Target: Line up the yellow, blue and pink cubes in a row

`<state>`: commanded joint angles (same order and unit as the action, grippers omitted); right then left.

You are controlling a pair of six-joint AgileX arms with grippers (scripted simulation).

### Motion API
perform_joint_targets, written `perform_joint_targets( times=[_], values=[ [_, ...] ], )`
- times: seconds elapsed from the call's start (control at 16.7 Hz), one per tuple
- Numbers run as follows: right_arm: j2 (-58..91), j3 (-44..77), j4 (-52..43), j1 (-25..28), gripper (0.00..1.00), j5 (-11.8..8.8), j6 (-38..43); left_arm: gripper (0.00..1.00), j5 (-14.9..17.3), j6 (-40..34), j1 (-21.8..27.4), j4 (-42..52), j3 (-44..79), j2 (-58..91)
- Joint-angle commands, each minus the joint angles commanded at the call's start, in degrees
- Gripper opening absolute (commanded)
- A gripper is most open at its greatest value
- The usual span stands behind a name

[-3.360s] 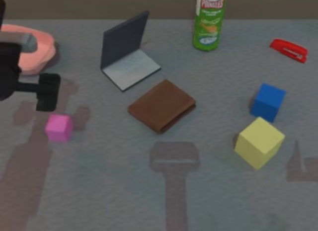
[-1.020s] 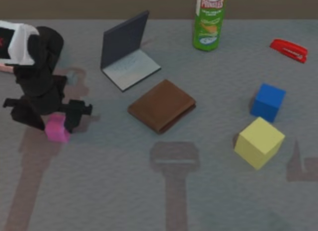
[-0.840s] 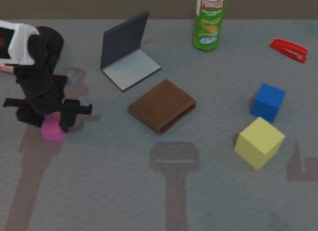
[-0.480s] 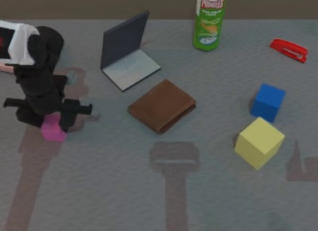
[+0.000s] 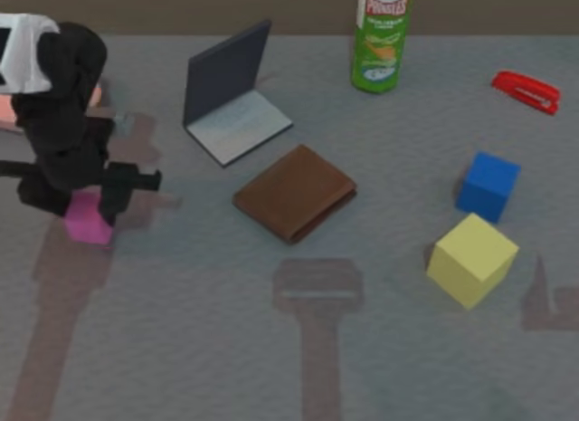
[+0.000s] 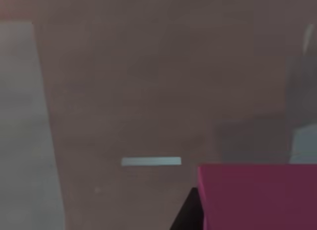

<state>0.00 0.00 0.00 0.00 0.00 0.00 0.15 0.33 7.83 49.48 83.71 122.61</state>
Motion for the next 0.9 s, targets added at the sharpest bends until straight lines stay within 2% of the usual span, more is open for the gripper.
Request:
perform_joint_targets(
  times=[0.24,0.6,0.72,0.9],
  values=[
    [0.0,0.0,0.0,0.0,1.0,0.0,0.0,0.0,0.0,0.1,-0.4,6.6,3.4,-3.4],
    [0.0,0.0,0.0,0.0,1.0,0.0,0.0,0.0,-0.1,-0.6,0.7,7.1,4.1,-2.9],
    [0.0,0.0,0.0,0.0,1.0,0.0,0.0,0.0,-0.2,-3.7,3.8,8.4,6.8,-1.3],
    [0.0,0.0,0.0,0.0,1.0,0.0,0.0,0.0,-0.4,-12.9,11.8,11.6,13.1,2.5]
  ],
)
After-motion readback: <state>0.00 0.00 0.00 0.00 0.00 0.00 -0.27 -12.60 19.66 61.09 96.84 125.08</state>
